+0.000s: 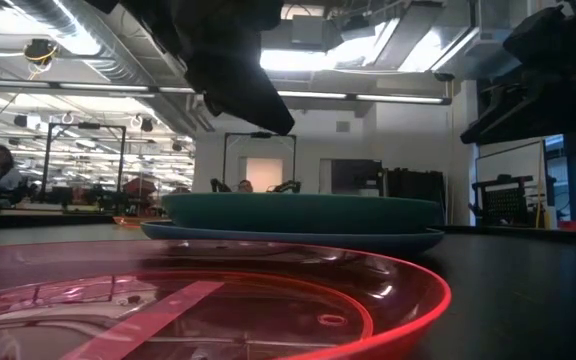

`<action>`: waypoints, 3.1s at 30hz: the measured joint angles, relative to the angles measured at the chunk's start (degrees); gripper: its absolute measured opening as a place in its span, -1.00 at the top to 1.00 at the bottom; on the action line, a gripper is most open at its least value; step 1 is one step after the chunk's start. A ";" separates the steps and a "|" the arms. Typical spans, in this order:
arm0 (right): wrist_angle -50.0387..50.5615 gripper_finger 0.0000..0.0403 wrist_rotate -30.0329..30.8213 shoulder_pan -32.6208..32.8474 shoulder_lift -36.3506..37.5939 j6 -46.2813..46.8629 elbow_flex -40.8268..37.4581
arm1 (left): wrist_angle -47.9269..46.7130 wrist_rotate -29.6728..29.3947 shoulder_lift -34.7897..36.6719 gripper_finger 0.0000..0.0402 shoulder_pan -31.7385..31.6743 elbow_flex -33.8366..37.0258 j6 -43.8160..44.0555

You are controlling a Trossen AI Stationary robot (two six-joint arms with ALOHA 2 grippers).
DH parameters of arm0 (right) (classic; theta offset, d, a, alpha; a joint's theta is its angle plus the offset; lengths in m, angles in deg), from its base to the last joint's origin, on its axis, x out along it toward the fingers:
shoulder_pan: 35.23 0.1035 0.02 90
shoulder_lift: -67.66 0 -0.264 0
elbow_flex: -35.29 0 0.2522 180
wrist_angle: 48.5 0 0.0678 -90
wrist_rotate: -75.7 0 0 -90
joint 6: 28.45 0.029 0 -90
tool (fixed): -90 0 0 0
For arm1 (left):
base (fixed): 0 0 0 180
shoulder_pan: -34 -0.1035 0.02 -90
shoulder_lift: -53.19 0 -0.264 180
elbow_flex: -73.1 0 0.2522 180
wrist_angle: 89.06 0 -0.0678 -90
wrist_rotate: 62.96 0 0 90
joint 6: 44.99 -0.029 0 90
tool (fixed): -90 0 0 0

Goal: Stack plastic plates
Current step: Stack the small light green plate on the medium gray plate, then stack the small orange plate on the small light green plate

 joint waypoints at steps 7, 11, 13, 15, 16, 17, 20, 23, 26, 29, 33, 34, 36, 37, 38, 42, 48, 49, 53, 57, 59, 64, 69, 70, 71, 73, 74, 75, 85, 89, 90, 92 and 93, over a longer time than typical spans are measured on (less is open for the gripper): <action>0.42 0.18 0.00 0.02 0.00 0.07 0.00 | -1.92 6.51 2.15 0.37 -0.60 0.00 -1.09; 0.41 0.18 0.00 0.00 0.00 0.11 0.01 | -6.08 3.22 6.37 0.34 -1.40 -0.02 -1.09; 0.39 0.18 0.00 0.01 0.00 0.11 0.00 | -9.54 -0.89 8.72 0.35 -1.94 -0.02 -1.07; 0.42 0.18 0.00 0.00 0.00 0.11 0.00 | -13.67 -6.39 11.00 0.37 -2.65 -0.02 -0.69; 0.40 0.18 -0.02 0.00 0.00 0.13 0.00 | -15.99 -9.08 11.98 0.38 -3.05 -0.02 -0.19; 0.42 0.18 -0.01 0.01 0.00 0.18 0.00 | -18.11 -11.74 12.57 0.39 -3.62 -0.02 0.38; 0.44 0.18 -0.01 0.01 0.01 0.37 0.00 | -24.41 -17.56 13.42 0.42 -5.98 -0.04 2.67; 0.51 0.18 -0.02 0.01 0.01 0.39 0.01 | -28.68 -20.46 13.21 0.45 -9.46 -0.04 4.64; 0.76 0.18 -0.02 0.00 0.00 0.39 0.00 | -29.90 -19.83 11.73 0.47 -13.51 0.55 4.85; 0.84 0.18 0.00 0.00 0.00 0.39 0.00 | -29.72 -17.71 10.86 0.47 -17.71 2.10 3.17; 0.89 0.18 0.00 0.00 0.02 0.37 0.00 | -29.71 -14.94 9.99 0.47 -23.50 5.37 1.38; 0.84 0.18 0.00 0.00 0.02 0.37 0.00 | -29.51 -15.12 10.01 0.47 -24.86 6.48 0.91; 0.88 0.18 0.00 0.00 0.02 0.37 0.00 | -28.13 -16.53 10.03 0.47 -27.45 8.94 0.57; 0.88 0.18 0.00 0.01 0.02 0.37 0.00 | -27.55 -16.92 10.01 0.47 -28.75 10.25 0.55; 0.88 0.18 0.00 0.00 0.02 0.37 0.00 | -27.29 -16.97 10.01 0.47 -30.04 11.54 0.50; 0.88 0.18 0.00 0.00 0.02 0.37 0.00 | -23.22 -14.28 10.01 0.47 -34.95 15.86 -0.52; 0.82 0.18 0.00 0.02 0.02 0.07 0.00 | -15.86 -9.95 10.01 0.47 -40.16 19.77 -8.91; 0.78 0.18 0.02 0.00 0.02 0.01 0.00 | -15.27 -10.01 10.01 0.47 -40.84 19.92 -11.21; 0.77 0.18 0.02 0.02 0.02 -0.03 0.00 | -13.71 -9.93 10.01 0.48 -43.10 20.13 -19.22; 0.86 0.18 0.02 0.01 0.02 -0.04 0.00 | -13.55 -9.46 10.01 0.48 -45.73 20.15 -22.98; 0.84 0.18 0.02 0.02 0.02 -0.04 0.00 | -13.56 -8.55 10.01 0.48 -46.91 20.15 -24.01; 0.86 0.18 0.02 0.00 0.02 -0.04 0.00 | -13.55 -6.12 10.01 0.48 -49.28 20.15 -25.19; 0.86 0.18 0.02 0.01 0.02 -0.06 0.00 | -13.57 -3.87 10.01 0.48 -51.03 20.15 -26.43; 0.87 0.18 0.02 0.00 0.02 -0.07 0.00 | -13.55 -2.38 10.01 0.48 -51.40 20.15 -26.69; 0.88 0.18 0.02 0.00 0.02 -0.07 0.00 | -13.58 -1.02 10.01 0.48 -51.63 20.15 -27.13; 0.88 0.18 0.02 0.01 0.02 -0.07 0.00 | -13.60 0.50 10.01 0.48 -51.69 20.15 -27.23; 0.88 0.18 0.02 0.00 0.02 -0.07 0.00 | -13.58 1.29 10.01 0.48 -51.69 20.15 -27.34; 0.88 0.18 0.02 0.01 0.02 -0.07 0.00 | -13.59 1.71 10.01 0.48 -51.69 20.15 -27.59; 0.97 0.18 0.02 0.01 0.02 -0.07 0.00 | -13.64 3.79 10.01 0.48 -53.94 20.15 -27.45; 1.23 0.18 0.02 0.00 0.02 -0.07 0.00 | -12.93 1.90 9.99 0.52 -54.75 20.88 -27.48; 1.23 0.18 0.02 0.01 0.02 -0.07 0.00 | -12.80 1.52 9.99 0.53 -55.06 21.32 -27.47; 1.24 0.18 0.02 0.02 0.02 -0.07 0.00 | -12.12 1.42 9.99 0.57 -55.66 22.35 -27.19; 1.23 0.18 0.02 0.01 0.02 -0.07 0.00 | -11.71 1.45 10.07 0.59 -55.88 22.92 -27.17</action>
